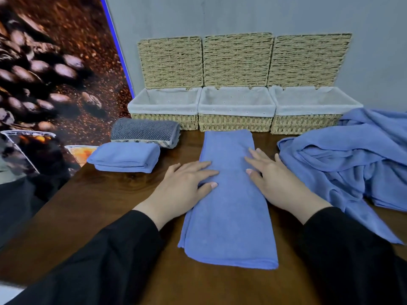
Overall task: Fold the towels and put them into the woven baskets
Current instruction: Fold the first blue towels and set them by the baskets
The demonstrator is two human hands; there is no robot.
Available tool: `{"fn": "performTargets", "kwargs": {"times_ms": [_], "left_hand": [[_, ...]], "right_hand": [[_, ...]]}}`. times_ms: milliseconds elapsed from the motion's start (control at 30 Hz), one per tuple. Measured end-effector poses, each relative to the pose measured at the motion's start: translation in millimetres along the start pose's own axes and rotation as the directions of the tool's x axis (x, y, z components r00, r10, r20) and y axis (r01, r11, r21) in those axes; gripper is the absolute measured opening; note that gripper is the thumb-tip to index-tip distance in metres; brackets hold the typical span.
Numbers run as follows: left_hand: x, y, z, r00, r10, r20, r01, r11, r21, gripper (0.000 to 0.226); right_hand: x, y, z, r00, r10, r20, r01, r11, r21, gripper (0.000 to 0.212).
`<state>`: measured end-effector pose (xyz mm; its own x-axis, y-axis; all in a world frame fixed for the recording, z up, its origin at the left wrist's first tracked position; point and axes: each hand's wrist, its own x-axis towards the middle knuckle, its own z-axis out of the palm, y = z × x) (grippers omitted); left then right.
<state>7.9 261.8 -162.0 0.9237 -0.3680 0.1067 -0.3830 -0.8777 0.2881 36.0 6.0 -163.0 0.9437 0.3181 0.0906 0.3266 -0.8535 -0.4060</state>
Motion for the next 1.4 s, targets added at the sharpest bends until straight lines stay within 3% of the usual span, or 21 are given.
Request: {"fn": "performTargets", "kwargs": {"times_ms": [100, 233, 400, 467, 633, 767, 833, 900, 967, 1033, 1100, 1200, 1233, 1333, 1400], "left_hand": [[8, 0, 4, 0.998, -0.053, -0.016, 0.053, 0.998, 0.021, 0.045], [9, -4, 1, 0.997, -0.014, -0.075, 0.011, 0.999, -0.040, 0.042], [5, -15, -7, 0.996, 0.007, 0.088, -0.003, 0.999, -0.047, 0.058], [6, -15, -5, 0.996, 0.002, 0.086, 0.002, 0.999, -0.051, 0.061], [8, -16, -1, 0.999, -0.012, 0.047, 0.015, 0.998, -0.066, 0.055], [8, -14, 0, 0.999, -0.016, 0.044, 0.019, 0.998, -0.055, 0.055], [7, -12, -1, 0.999, -0.019, 0.042, 0.021, 0.999, -0.044, 0.055], [7, -11, -2, 0.999, -0.013, 0.030, 0.015, 0.999, -0.044, 0.052], [8, -13, -1, 0.999, 0.035, -0.013, -0.036, 0.996, -0.083, 0.045], [5, -13, -3, 0.995, 0.069, -0.075, -0.088, 0.954, -0.285, 0.035], [0, -8, -11, 0.995, -0.011, -0.096, -0.054, 0.757, -0.651, 0.051], [-5, -7, -20, 0.988, -0.152, -0.038, 0.033, 0.444, -0.896, 0.073], [-5, -6, -22, 0.992, -0.121, -0.026, 0.030, 0.441, -0.897, 0.078], [-5, 3, -24, 1.000, -0.014, 0.026, 0.029, 0.608, -0.793, 0.035], [-6, 8, -27, 0.998, -0.060, 0.032, 0.060, 0.555, -0.830, 0.025]], "right_hand": [[-15, -11, -9, 0.979, -0.130, -0.160, 0.149, 0.983, 0.112, 0.051], [-31, -14, -11, 0.937, -0.301, 0.177, 0.292, 0.954, 0.073, 0.061], [-46, 0, -13, 0.905, -0.417, 0.083, 0.407, 0.906, 0.119, 0.033], [-55, 10, -17, 0.876, -0.470, 0.112, 0.454, 0.880, 0.141, 0.040], [-62, 26, -26, 0.834, -0.459, 0.307, 0.401, 0.885, 0.236, 0.065], [-62, 19, -17, 0.834, -0.463, 0.300, 0.428, 0.886, 0.179, 0.056], [-61, 12, -11, 0.833, -0.516, 0.201, 0.511, 0.856, 0.079, 0.050], [-57, 6, -7, 0.811, -0.584, 0.044, 0.585, 0.810, -0.043, 0.030], [-52, -9, -9, 0.845, -0.524, -0.110, 0.528, 0.849, 0.016, 0.016], [-42, -21, -12, 0.919, -0.328, -0.218, 0.376, 0.896, 0.235, 0.033], [-32, -28, -15, 0.957, -0.119, -0.263, 0.221, 0.888, 0.403, 0.036], [-17, -27, -15, 0.959, 0.038, -0.281, 0.106, 0.871, 0.480, 0.042], [-14, -26, -15, 0.959, 0.066, -0.275, 0.085, 0.861, 0.502, 0.048], [-13, -26, -17, 0.967, 0.062, -0.245, 0.080, 0.845, 0.529, 0.053], [-17, -28, -26, 0.986, 0.026, -0.164, 0.072, 0.823, 0.564, 0.043]]}}
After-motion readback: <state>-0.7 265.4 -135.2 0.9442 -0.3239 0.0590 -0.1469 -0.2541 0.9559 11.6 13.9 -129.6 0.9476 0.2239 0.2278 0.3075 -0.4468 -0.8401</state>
